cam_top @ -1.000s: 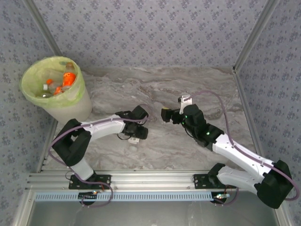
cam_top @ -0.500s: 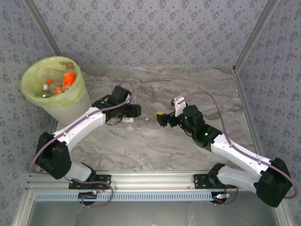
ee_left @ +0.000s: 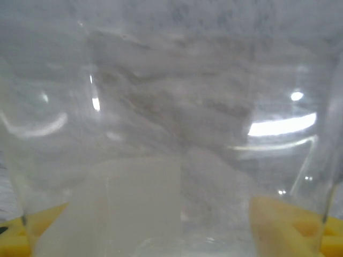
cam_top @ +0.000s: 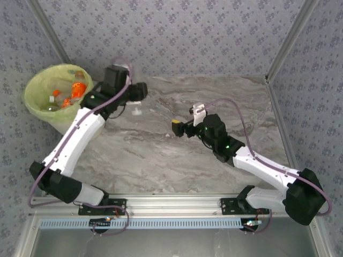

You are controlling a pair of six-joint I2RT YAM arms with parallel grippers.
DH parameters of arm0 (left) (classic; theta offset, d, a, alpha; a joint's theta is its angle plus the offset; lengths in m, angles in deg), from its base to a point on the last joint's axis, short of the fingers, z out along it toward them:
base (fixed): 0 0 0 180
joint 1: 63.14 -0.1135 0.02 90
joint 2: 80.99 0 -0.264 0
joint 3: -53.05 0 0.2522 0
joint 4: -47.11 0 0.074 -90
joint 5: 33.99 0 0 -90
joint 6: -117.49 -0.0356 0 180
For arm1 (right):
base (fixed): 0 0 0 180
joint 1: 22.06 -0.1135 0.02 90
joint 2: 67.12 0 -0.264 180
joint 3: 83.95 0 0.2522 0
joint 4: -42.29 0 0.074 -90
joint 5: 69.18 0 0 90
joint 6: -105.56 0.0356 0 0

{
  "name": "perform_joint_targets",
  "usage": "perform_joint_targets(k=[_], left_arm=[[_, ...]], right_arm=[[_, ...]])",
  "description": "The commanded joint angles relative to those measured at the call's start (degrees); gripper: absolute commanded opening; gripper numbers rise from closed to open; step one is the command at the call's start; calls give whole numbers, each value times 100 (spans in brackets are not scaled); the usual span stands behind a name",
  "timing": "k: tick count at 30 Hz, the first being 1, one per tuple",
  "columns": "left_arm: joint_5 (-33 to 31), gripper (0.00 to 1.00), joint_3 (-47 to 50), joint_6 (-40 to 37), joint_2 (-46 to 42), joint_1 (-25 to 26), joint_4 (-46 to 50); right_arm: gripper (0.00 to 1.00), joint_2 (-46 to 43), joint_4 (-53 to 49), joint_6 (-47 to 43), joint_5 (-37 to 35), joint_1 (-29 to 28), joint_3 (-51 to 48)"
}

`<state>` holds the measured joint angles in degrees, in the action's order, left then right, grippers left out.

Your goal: Put the plastic bottles in the bin

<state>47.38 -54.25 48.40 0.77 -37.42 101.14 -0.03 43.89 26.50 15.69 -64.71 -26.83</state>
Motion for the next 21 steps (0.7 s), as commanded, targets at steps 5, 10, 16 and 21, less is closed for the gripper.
perform_joint_targets(k=[5,10,16,21], left_arm=[[-2304,0,-1653,-559,29,-1433,727],[-1918,2,-2237,-671,304,-2923,1015],[-1283,14,-2515,-557,688,-4199,1483],[-211,70,-2650,-321,1052,-4523,1796]], right_arm=[[100,234,205,-67,-6,-44,402],[100,269,198,-74,-74,-67,410],[100,357,-58,-144,-34,-56,592],[100,390,-173,-136,-33,-82,714]])
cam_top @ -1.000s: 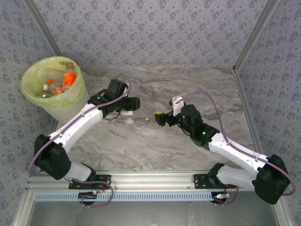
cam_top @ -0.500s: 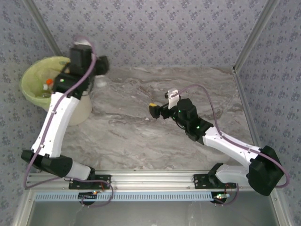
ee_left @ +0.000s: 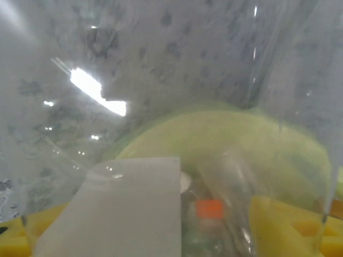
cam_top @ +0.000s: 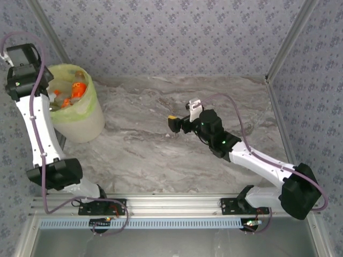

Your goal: Put the plastic bottles in the bin

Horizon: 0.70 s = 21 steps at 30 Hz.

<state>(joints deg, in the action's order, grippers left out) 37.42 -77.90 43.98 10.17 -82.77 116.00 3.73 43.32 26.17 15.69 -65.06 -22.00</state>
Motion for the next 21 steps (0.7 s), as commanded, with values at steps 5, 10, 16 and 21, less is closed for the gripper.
perform_joint_targets(k=[5,10,16,21], left_arm=[[1083,99,-682,219,52,184,356],[923,99,-653,100,-438,1021,205],[1246,99,3278,-1005,-2589,3000,-2958],[806,100,6601,-1066,-4145,3187,-5164]], right_arm=[[100,-177,-277,-232,-286,-71,232],[100,-614,-604,-677,-825,-21,110],[100,-1424,-1220,-863,-2014,612,-268],[100,-1950,-2079,-419,-2932,1921,-604]])
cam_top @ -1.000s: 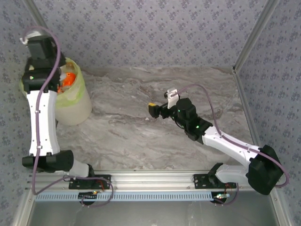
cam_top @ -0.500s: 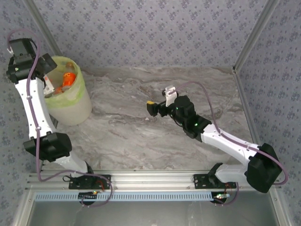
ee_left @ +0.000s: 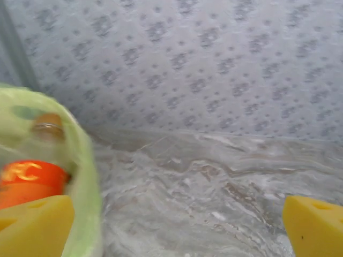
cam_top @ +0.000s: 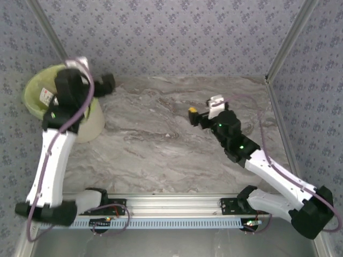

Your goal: Put the plastic bottles in the bin

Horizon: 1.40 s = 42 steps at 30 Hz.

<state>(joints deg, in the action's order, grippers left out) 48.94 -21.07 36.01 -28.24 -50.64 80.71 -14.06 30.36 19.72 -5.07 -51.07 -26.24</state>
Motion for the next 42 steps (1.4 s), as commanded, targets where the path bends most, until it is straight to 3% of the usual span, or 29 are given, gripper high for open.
perform_joint_targets(k=[1,4,6,10,14,15,18,21,23,24,28,30,32,42], left_arm=[[-613,100,1412,-311,-460,-42,-1815],[-1085,100,2516,-494,-527,-220,-2296],[-1293,99,3121,-384,-395,-349,-2877],[-537,99,4034,-208,498,-1040,-4271],[51,100,3798,-63,1827,-1517,-4543],[118,99,3658,-167,1999,-1530,-4606],[115,100,3724,-310,2578,-1547,-5965],[736,100,3539,-471,3271,-1604,-6243],[663,100,3819,-693,3608,-1409,-7122],[647,100,3867,-693,3486,-1405,-6989],[75,99,3730,-612,3505,-1293,-6754],[73,100,3711,-621,3500,-1287,-6688],[86,99,3707,-622,3506,-1293,-6695],[117,100,3707,-616,3505,-1300,-6703]], right_arm=[[100,-203,-992,352,-781,928,-247],[100,-197,-796,321,-255,1755,-804],[100,-164,-74,108,-116,2038,-1398],[100,147,1494,-1,813,2703,-2413],[100,811,2016,-163,1845,3270,-2607],[100,954,2230,-164,2020,3335,-2663],[100,1326,2731,-190,2516,3446,-2650],[100,1775,3407,-228,2810,3459,-2620],[100,2140,3791,-340,3126,3462,-2503],[100,2326,4054,-359,3221,3455,-2485],[100,3583,5021,-531,3269,3311,-2300],[100,3329,4225,-546,2989,3275,-2123],[100,3387,4336,-531,2598,3162,-2122],[100,3409,4383,-556,2537,3104,-2144]])
